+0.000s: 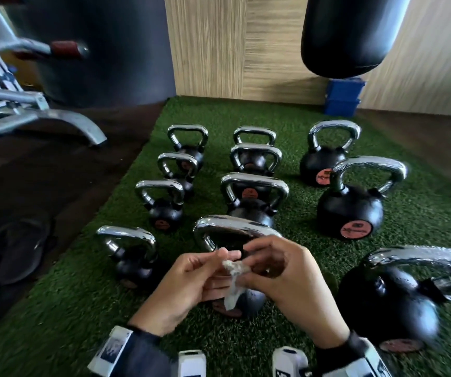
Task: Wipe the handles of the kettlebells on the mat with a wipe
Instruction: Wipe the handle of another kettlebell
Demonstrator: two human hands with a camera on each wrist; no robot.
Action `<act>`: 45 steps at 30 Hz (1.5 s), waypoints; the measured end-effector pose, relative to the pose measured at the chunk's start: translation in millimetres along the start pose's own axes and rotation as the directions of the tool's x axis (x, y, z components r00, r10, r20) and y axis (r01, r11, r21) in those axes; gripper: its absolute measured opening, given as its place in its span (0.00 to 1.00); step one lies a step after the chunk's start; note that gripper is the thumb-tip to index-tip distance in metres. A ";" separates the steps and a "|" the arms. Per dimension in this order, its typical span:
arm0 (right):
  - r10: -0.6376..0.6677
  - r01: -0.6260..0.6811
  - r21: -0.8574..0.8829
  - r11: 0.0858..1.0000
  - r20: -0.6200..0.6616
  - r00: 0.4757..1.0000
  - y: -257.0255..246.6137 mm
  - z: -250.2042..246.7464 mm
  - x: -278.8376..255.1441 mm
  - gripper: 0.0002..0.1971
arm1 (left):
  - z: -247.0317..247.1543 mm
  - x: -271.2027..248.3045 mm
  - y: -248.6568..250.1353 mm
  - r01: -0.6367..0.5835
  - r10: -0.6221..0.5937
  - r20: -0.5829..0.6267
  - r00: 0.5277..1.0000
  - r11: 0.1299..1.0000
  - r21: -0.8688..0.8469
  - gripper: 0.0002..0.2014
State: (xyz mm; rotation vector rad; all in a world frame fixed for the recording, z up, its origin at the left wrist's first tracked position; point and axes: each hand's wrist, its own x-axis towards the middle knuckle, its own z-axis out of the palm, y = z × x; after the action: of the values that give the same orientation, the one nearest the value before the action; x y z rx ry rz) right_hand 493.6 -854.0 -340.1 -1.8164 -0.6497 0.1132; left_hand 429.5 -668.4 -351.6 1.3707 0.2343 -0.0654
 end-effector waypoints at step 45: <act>0.218 -0.220 0.038 0.975 -0.366 0.905 123.1 28.0 8.8 0.12 | -36.4 60.2 -0.5 -0.255 0.733 -0.270 0.624 0.518 0.816 0.12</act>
State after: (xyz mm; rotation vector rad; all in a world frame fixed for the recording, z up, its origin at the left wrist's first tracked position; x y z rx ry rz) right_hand 536.1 -850.6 -459.3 -1.8452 -0.1780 -0.0800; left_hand 483.5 -627.5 -370.9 2.2005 0.3163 0.9346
